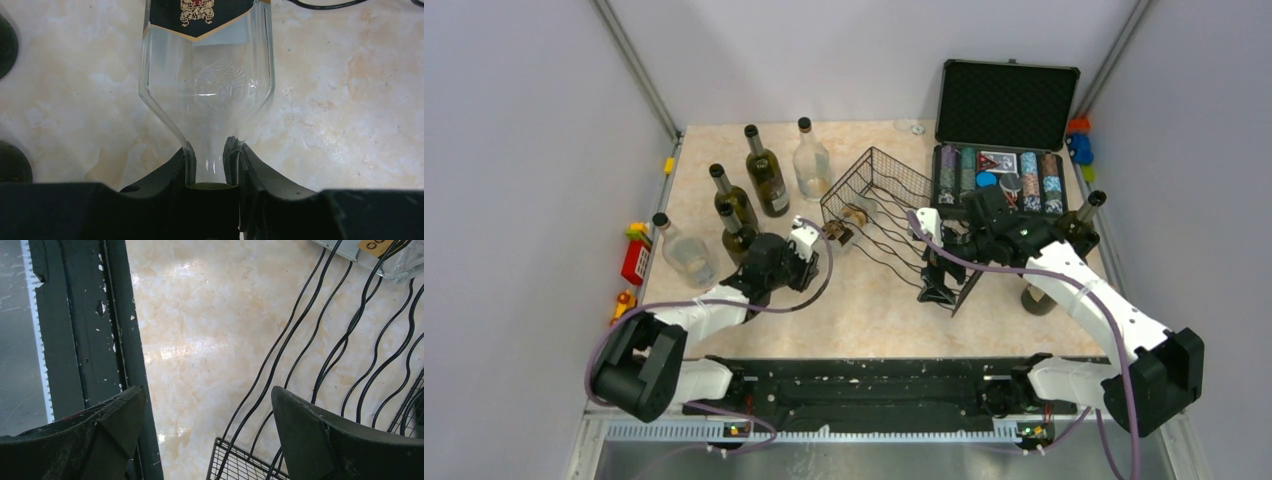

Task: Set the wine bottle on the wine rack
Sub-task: Place the wine bottle in the wine rack.

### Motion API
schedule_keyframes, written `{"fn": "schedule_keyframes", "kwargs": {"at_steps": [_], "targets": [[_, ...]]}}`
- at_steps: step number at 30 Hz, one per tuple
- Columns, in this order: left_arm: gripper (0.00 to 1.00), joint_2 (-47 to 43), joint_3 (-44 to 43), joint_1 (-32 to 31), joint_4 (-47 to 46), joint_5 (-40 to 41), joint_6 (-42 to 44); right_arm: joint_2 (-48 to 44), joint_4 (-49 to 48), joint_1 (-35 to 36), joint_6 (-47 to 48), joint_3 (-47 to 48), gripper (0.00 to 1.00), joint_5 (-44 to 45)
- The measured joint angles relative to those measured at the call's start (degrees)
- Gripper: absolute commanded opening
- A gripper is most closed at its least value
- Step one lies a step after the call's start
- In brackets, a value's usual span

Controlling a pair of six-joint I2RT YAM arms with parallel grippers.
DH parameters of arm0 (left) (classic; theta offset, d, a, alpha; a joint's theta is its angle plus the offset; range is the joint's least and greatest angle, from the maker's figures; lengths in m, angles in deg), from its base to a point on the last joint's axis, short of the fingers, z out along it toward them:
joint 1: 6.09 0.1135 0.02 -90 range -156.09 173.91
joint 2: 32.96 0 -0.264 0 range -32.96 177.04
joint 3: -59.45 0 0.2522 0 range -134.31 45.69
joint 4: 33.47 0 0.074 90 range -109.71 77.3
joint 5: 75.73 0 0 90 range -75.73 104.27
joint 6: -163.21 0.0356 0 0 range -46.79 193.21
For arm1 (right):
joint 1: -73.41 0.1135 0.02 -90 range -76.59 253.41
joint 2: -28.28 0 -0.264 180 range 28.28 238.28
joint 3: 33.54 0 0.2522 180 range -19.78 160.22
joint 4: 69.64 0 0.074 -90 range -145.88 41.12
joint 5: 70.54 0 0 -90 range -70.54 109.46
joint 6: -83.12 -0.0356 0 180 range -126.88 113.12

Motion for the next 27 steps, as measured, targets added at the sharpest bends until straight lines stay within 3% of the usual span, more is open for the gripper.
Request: {"fn": "schedule_keyframes", "kwargs": {"at_steps": [8,27], "targets": [[0.00,4.61,-1.92,0.04,-3.76,-1.46,-4.00,0.15,-0.37,0.00,0.44,-0.02,0.99,0.37],[0.00,18.60,-3.32,-0.02,-22.36,-4.15,-10.78,1.27,-1.75,0.00,0.39,-1.29,0.99,0.20]]}}
